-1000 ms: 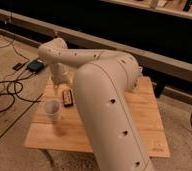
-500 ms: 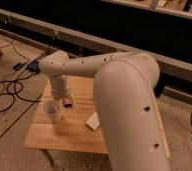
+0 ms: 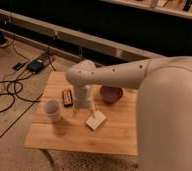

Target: Move the arm in a circular motion

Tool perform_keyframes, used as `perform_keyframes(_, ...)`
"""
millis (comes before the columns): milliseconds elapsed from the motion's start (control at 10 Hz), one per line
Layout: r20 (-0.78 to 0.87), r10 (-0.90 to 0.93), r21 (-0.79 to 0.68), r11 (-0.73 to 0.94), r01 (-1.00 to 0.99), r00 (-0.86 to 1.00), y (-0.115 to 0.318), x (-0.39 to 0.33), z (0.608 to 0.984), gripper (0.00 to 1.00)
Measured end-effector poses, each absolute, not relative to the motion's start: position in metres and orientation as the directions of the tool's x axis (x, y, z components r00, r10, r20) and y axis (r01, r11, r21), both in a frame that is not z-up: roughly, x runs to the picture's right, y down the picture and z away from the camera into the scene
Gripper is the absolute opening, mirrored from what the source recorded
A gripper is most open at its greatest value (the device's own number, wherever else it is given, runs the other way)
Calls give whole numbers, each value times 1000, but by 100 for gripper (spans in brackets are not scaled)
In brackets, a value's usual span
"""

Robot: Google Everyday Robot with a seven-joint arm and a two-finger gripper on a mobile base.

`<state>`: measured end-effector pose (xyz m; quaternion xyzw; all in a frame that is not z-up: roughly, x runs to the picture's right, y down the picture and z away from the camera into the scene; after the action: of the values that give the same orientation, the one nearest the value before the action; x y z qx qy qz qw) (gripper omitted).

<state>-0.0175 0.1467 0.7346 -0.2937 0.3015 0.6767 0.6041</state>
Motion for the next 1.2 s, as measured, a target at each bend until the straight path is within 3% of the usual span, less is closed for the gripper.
perform_keyframes(200,-730,645,135,-186,-973,-225,139,32,733,65)
perform_keyframes(600,-633,681,221,-298,-929,-369,64,108,747,65)
perform_keyframes(900,-626,705,222,-249,-943,-334,7,79,778,65)
perform_keyframes(1200,-648,725,161,-167,-973,-232,-18,17,800,65)
